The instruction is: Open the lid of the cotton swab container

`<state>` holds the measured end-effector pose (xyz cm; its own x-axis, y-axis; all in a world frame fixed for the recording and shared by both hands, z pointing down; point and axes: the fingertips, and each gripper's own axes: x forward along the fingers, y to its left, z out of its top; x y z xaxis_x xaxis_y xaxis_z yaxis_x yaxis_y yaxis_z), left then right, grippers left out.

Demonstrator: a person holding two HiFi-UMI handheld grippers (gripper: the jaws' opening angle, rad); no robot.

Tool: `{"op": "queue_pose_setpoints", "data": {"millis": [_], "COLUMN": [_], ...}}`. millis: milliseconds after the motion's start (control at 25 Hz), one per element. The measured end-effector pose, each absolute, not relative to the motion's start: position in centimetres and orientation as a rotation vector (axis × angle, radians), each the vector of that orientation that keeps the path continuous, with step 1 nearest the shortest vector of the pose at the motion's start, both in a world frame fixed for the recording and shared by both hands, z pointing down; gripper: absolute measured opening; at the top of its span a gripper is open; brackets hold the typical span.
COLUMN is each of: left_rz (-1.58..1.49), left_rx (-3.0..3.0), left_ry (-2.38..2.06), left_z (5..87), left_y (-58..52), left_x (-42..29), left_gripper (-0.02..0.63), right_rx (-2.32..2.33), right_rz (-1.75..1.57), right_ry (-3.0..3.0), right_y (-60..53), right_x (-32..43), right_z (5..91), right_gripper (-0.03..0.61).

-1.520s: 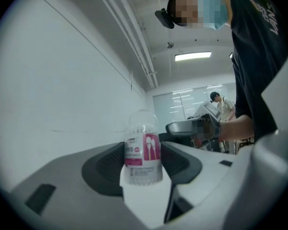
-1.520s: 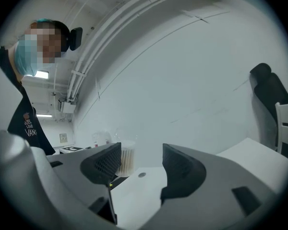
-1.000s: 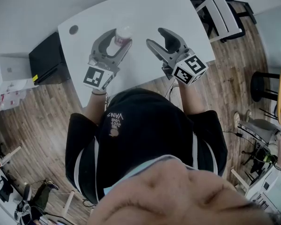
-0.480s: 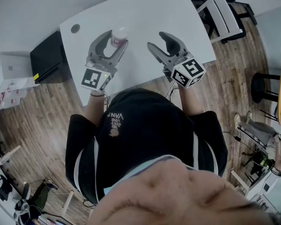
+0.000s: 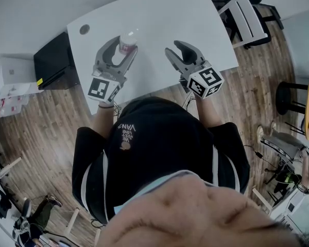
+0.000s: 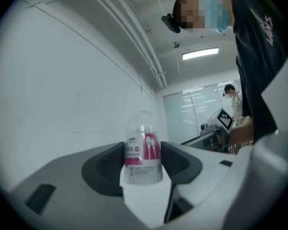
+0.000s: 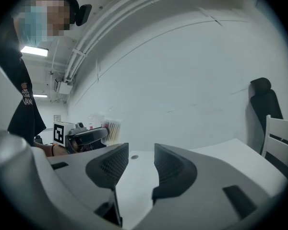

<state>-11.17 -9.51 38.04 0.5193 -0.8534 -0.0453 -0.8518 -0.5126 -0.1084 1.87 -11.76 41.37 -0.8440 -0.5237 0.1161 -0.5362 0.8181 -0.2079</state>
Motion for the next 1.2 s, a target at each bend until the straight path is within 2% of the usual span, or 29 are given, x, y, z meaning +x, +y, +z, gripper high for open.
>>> {"op": "queue_pose_setpoints", "data": {"millis": [400, 1200], "left_rz": [-0.035, -0.028], "left_rx": [-2.643, -2.655], "left_ry": [1.512, 1.495], "left_z": [38.8, 38.9], "left_y": [-9.5, -10.0], "left_x": [-11.6, -10.8], "left_gripper": [0.242, 0.242], "right_rx": [0.86, 0.871], "right_rz": [0.385, 0.364], "right_ry": [-2.915, -2.901], "right_y": [-12.0, -12.6], "right_x": [2.2, 2.8], "right_z": [42.8, 42.6], "right_gripper": [0.028, 0.017]}}
